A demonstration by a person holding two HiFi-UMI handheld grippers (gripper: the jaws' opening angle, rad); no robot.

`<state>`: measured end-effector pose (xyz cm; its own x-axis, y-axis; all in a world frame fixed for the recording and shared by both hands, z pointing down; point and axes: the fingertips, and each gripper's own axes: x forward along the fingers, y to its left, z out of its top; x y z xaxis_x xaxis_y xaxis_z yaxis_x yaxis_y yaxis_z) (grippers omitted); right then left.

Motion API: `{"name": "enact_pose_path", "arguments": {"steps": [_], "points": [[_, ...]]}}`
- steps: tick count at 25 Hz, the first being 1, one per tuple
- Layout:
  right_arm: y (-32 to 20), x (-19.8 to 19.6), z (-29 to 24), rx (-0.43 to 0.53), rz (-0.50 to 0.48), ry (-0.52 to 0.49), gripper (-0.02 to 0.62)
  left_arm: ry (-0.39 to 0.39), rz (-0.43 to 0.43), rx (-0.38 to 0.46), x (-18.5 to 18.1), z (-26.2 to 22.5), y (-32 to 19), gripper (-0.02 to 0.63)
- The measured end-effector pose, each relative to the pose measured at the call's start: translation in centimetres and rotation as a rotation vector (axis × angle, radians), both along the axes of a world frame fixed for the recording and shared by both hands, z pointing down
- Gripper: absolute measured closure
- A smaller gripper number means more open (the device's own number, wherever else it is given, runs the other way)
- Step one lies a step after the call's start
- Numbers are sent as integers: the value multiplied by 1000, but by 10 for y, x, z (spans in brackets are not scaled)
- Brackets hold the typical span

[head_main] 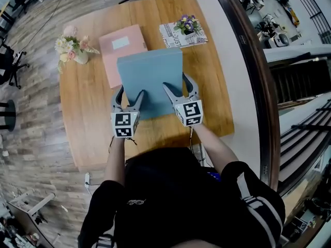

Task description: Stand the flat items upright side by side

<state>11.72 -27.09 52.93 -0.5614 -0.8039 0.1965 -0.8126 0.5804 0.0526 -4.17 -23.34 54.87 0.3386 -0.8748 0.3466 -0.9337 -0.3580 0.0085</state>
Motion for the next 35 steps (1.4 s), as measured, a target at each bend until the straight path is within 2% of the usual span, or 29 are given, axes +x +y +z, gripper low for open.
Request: {"name": "enact_pose_path", "arguments": {"steps": [4, 7, 13, 17, 19, 22, 26, 29, 32, 35], "points": [[-4, -2, -15, 75, -3, 6, 241, -54, 18, 71, -2, -14, -8, 266], [2, -1, -22, 97, -15, 20, 245, -88, 23, 121, -1, -22, -4, 267], [23, 9, -28, 87, -25, 35, 275, -128, 46, 155, 6, -27, 11, 267], [37, 15, -30, 50, -28, -12, 272, -142, 59, 150, 8, -28, 25, 274], [44, 16, -30, 36, -36, -33, 272, -135, 66, 146, 8, -29, 33, 292], [55, 19, -32, 22, -51, -52, 270, -82, 76, 138, 7, -32, 44, 330], [72, 23, -34, 11, -84, -61, 270, -44, 103, 132, 9, -36, 60, 330], [82, 28, -33, -3, -115, -49, 276, -50, 129, 132, 12, -36, 72, 333], [86, 29, -29, -3, -163, -12, 264, -51, 175, 124, 16, -36, 80, 333], [87, 27, -21, -39, -217, 35, 225, -58, 265, 96, 20, -35, 89, 309]]}}
